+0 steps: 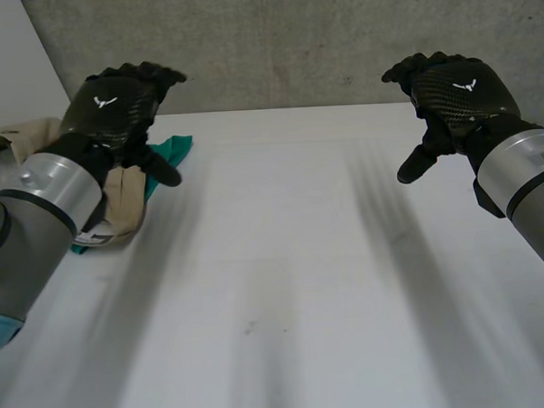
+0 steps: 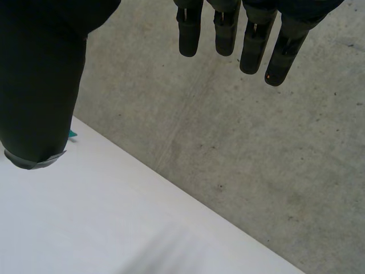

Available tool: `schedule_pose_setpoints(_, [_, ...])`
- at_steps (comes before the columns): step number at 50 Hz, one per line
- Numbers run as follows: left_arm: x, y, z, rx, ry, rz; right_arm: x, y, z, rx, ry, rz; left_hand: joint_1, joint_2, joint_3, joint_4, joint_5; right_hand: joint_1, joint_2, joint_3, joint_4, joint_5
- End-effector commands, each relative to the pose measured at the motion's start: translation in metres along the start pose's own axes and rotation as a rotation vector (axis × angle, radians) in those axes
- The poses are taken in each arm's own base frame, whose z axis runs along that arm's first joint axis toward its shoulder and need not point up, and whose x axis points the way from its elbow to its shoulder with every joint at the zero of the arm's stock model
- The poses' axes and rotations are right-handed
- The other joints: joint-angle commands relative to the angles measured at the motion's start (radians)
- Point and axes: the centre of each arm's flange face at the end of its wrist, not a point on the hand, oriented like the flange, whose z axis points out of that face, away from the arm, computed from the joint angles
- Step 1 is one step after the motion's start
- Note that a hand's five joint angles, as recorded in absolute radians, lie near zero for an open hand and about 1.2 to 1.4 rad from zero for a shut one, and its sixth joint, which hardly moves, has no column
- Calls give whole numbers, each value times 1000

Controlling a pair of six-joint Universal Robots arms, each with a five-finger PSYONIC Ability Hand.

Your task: Fold the laundry.

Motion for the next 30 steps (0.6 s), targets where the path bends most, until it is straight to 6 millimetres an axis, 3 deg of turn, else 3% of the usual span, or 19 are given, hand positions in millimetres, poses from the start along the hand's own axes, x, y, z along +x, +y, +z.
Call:
schedule_pose_setpoints(1, [-60,51,18,-159,-101,331,-1,4,2,-12,-6,1,-11,-12,-15,-8,-25,-24,-48,-43,-65,-68])
schedule_pose_setpoints(6, [-93,90,27,-270,-111,475,-1,5,2,-16,-8,2,-14,-15,-18,-11,-28,-24,-48,-43,-65,-68])
schedule_pose_setpoints(9, [-104,114,33,-316,-76,506,-2,9,3,-27,-10,1,-11,-12,-15,-8,-25,-24,-48,-43,-65,-68])
schedule_pose_setpoints(16, [-118,149,48,-358,-43,501,-6,14,4,-43,-19,-10,42,41,38,45,28,-24,-48,-43,-65,-68])
schedule_pose_setpoints(20, [-123,167,60,-362,-43,494,-8,16,4,-48,-28,-19,268,267,263,270,253,-24,-48,-43,-65,-68])
schedule_pose_setpoints(25, [-126,188,73,-356,-42,500,-13,19,4,-58,-40,-30,980,979,975,983,965,-24,-48,-43,-65,-68])
schedule_pose_setpoints(27, [-124,190,76,-348,-41,506,-13,20,4,-62,-41,-37,1163,1162,1158,1166,1148,-24,-48,-43,-65,-68])
schedule_pose_setpoints(30, [-119,186,81,-321,-46,516,-13,22,5,-65,-42,-43,1190,1189,1185,1193,1175,-24,-48,-43,-65,-68])
